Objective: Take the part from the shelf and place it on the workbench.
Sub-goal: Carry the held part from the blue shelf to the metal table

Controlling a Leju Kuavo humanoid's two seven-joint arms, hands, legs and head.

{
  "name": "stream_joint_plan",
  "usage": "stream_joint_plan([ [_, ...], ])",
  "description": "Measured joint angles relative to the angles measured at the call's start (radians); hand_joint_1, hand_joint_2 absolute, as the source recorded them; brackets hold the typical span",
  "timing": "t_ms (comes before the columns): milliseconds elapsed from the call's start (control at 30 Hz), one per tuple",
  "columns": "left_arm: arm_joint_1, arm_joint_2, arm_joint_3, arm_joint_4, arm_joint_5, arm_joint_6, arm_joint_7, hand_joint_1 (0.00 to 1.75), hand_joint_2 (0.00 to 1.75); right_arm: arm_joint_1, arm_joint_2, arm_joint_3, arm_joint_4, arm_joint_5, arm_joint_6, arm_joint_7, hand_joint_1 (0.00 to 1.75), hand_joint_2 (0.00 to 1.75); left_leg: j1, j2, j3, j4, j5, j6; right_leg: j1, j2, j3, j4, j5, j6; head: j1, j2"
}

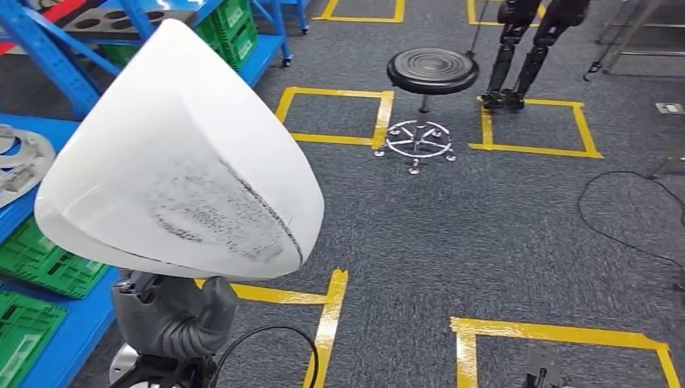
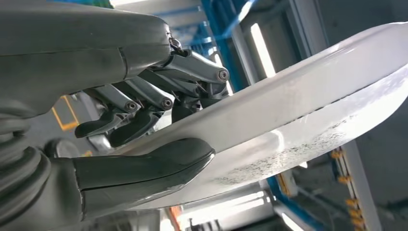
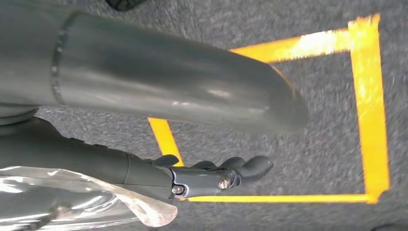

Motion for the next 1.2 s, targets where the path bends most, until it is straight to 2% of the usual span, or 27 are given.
stream_joint_plan([
  [33,0.000,0.002,-0.002,0.000,0.001,-0.002,0.002,1.75,1.75,-0.001,0.000,0.000,0.000,0.000,0.000,0.000,0.00,0.00,0.000,-0.013,-0.032,0.069,-0.029,0.001,0.002,0.014,-0.001,0.000,0.001,-0.003,-0.001,0.000],
  [67,0.000,0.003,-0.003,0.000,0.003,-0.004,0.004,1.75,1.75,0.000,0.000,-0.001,0.000,0.000,0.000,0.000,0.00,0.00,0.000,-0.018,-0.057,0.120,-0.042,0.003,0.004,0.028,-0.002,0.000,0.002,-0.004,-0.002,0.000],
  [133,0.000,0.005,-0.006,0.001,0.005,-0.007,0.007,1.75,1.75,0.002,0.000,-0.001,0.000,0.000,0.000,0.000,0.00,0.00,-0.002,-0.022,-0.074,0.148,-0.030,0.009,0.007,0.053,-0.002,0.001,0.002,-0.006,-0.002,0.000],
  [167,-0.001,0.005,-0.006,0.001,0.006,-0.007,0.007,1.75,1.75,0.003,0.000,-0.001,0.000,0.000,0.000,0.001,0.00,0.00,-0.003,-0.024,-0.069,0.132,-0.013,0.013,0.008,0.062,-0.002,0.002,0.002,-0.006,-0.002,0.000],
  [200,-0.002,0.005,-0.007,0.001,0.006,-0.007,0.007,1.75,1.75,0.003,0.000,-0.002,0.000,0.000,-0.001,0.001,0.00,0.00,-0.004,-0.032,-0.048,0.081,0.022,0.018,0.009,0.074,-0.001,0.003,0.003,-0.006,-0.002,0.000],
  [300,-0.004,0.006,-0.007,0.001,0.008,-0.002,0.007,1.75,1.75,0.001,0.002,-0.004,0.000,0.000,-0.004,0.007,0.00,0.00,-0.008,-0.106,0.025,-0.098,0.110,0.039,0.007,0.113,-0.006,0.007,0.006,0.001,-0.002,0.000],
  [333,-0.005,0.007,-0.008,0.001,0.008,0.001,0.006,1.75,1.75,0.001,0.003,-0.004,0.000,0.000,-0.006,0.009,0.00,0.00,-0.009,-0.122,0.032,-0.119,0.112,0.042,0.005,0.123,-0.012,0.008,0.009,0.006,-0.004,0.000],
  [367,-0.006,0.006,-0.008,0.001,0.008,0.006,0.005,1.75,1.75,0.002,0.003,-0.005,0.000,0.000,-0.007,0.010,0.00,0.00,-0.009,-0.122,0.033,-0.125,0.110,0.043,0.003,0.134,-0.018,0.007,0.013,0.013,-0.006,0.000],
  [433,-0.008,0.005,-0.008,0.001,0.007,0.013,0.004,1.75,1.75,0.006,0.003,-0.005,0.000,-0.001,-0.009,0.012,0.00,0.00,-0.007,-0.103,0.036,-0.141,0.114,0.043,-0.001,0.148,-0.029,0.004,0.018,0.025,-0.009,0.000],
  [500,-0.007,0.004,-0.008,0.001,0.006,0.017,0.002,1.75,1.75,0.007,0.003,-0.006,0.000,-0.001,-0.013,0.013,0.00,0.00,-0.003,-0.082,0.043,-0.159,0.123,0.044,0.003,0.105,-0.043,0.022,0.005,0.029,-0.006,0.000],
  [567,-0.007,0.003,-0.008,0.001,0.005,0.020,0.001,1.75,1.75,0.004,0.003,-0.007,0.000,-0.002,-0.015,0.013,0.00,0.00,-0.004,-0.060,0.046,-0.166,0.126,0.045,0.007,0.041,-0.074,0.081,-0.034,0.032,-0.004,0.000],
  [600,-0.006,0.003,-0.008,0.001,0.005,0.021,0.001,1.75,1.75,0.002,0.003,-0.007,0.000,-0.002,-0.016,0.013,0.00,0.00,-0.005,-0.053,0.046,-0.166,0.127,0.046,0.006,0.031,-0.087,0.108,-0.049,0.034,-0.004,0.000],
  [633,-0.006,0.003,-0.009,0.002,0.005,0.022,0.001,1.75,1.75,0.000,0.003,-0.008,0.000,-0.002,-0.016,0.013,0.00,0.00,-0.006,-0.040,0.045,-0.165,0.127,0.047,0.005,0.019,-0.113,0.161,-0.074,0.038,-0.004,0.000],
  [700,-0.006,0.003,-0.011,0.003,0.007,0.026,0.001,1.75,1.75,-0.001,0.003,-0.012,0.000,-0.004,-0.018,0.012,0.00,0.00,-0.006,-0.002,0.044,-0.164,0.125,0.046,-0.002,0.007,-0.132,0.215,-0.082,0.050,-0.004,0.000],
  [733,-0.006,0.003,-0.012,0.004,0.008,0.028,0.001,1.75,1.75,-0.001,0.002,-0.015,0.000,-0.005,-0.019,0.012,0.00,0.00,-0.006,0.021,0.044,-0.163,0.122,0.044,-0.006,-0.003,-0.121,0.206,-0.069,0.056,-0.004,0.000],
  [800,-0.008,0.002,-0.013,0.005,0.010,0.029,0.001,1.75,1.75,-0.003,0.001,-0.021,-0.001,-0.007,-0.020,0.010,0.00,0.00,-0.007,0.050,0.045,-0.157,0.115,0.034,-0.008,-0.042,-0.044,0.087,-0.020,0.062,-0.002,0.000],
  [833,-0.009,0.001,-0.013,0.005,0.011,0.029,0.000,1.75,1.75,-0.005,0.001,-0.022,-0.002,-0.007,-0.020,0.010,0.00,0.00,-0.010,0.060,0.045,-0.153,0.111,0.028,-0.006,-0.057,-0.014,0.038,-0.008,0.056,-0.002,0.000],
  [867,-0.009,0.001,-0.013,0.006,0.013,0.029,0.000,1.75,1.75,-0.006,0.001,-0.023,-0.003,-0.007,-0.020,0.009,0.00,0.00,-0.013,0.068,0.046,-0.149,0.108,0.023,-0.004,-0.067,0.001,0.013,-0.005,0.049,-0.003,0.000],
  [900,-0.010,0.001,-0.013,0.006,0.015,0.029,-0.001,1.75,1.75,-0.006,0.001,-0.023,-0.003,-0.007,-0.020,0.009,0.00,0.00,-0.015,0.076,0.047,-0.147,0.106,0.019,-0.001,-0.065,0.004,0.008,-0.009,0.040,-0.004,0.000],
  [933,-0.011,0.000,-0.013,0.007,0.017,0.028,-0.002,1.75,1.75,-0.005,0.001,-0.024,-0.003,-0.008,-0.020,0.009,0.00,0.00,-0.015,0.085,0.049,-0.146,0.105,0.015,-0.001,-0.052,0.000,0.008,-0.007,0.029,-0.005,0.000],
  [967,-0.013,-0.001,-0.014,0.007,0.020,0.025,-0.003,1.75,1.75,-0.003,0.001,-0.026,-0.003,-0.008,-0.020,0.009,0.00,0.00,-0.012,0.083,0.050,-0.143,0.101,0.011,-0.001,-0.043,-0.001,0.008,-0.006,0.023,-0.006,0.000],
  [1033,-0.016,-0.003,-0.015,0.008,0.026,0.019,-0.004,1.75,1.75,-0.004,0.001,-0.029,-0.003,-0.010,-0.021,0.010,0.00,0.00,-0.005,0.045,0.034,-0.100,0.066,0.002,-0.002,-0.022,-0.002,0.006,-0.002,0.010,-0.007,0.000],
  [1100,-0.017,-0.004,-0.018,0.010,0.033,0.013,-0.004,1.75,1.75,-0.007,0.000,-0.033,-0.005,-0.013,-0.022,0.010,0.00,0.00,-0.002,-0.004,-0.019,0.023,-0.001,0.001,-0.001,0.002,-0.003,0.006,-0.001,0.000,-0.008,0.000],
  [1133,-0.017,-0.003,-0.020,0.012,0.035,0.011,-0.004,1.75,1.75,-0.008,0.000,-0.035,-0.005,-0.014,-0.023,0.011,0.00,0.00,-0.002,-0.015,-0.050,0.091,-0.027,0.002,0.001,0.016,-0.003,0.006,0.000,-0.003,-0.008,0.000],
  [1167,-0.017,-0.003,-0.021,0.013,0.037,0.009,-0.005,1.75,1.75,-0.007,0.000,-0.036,-0.006,-0.016,-0.025,0.013,0.00,0.00,-0.002,-0.020,-0.072,0.137,-0.038,0.004,0.003,0.030,-0.003,0.006,0.000,-0.004,-0.008,0.000],
  [1200,-0.017,-0.004,-0.023,0.015,0.038,0.009,-0.005,1.75,1.75,-0.006,0.000,-0.037,-0.006,-0.018,-0.027,0.016,0.00,0.00,-0.003,-0.022,-0.080,0.148,-0.028,0.008,0.005,0.045,-0.003,0.006,0.000,-0.005,-0.008,0.000],
])
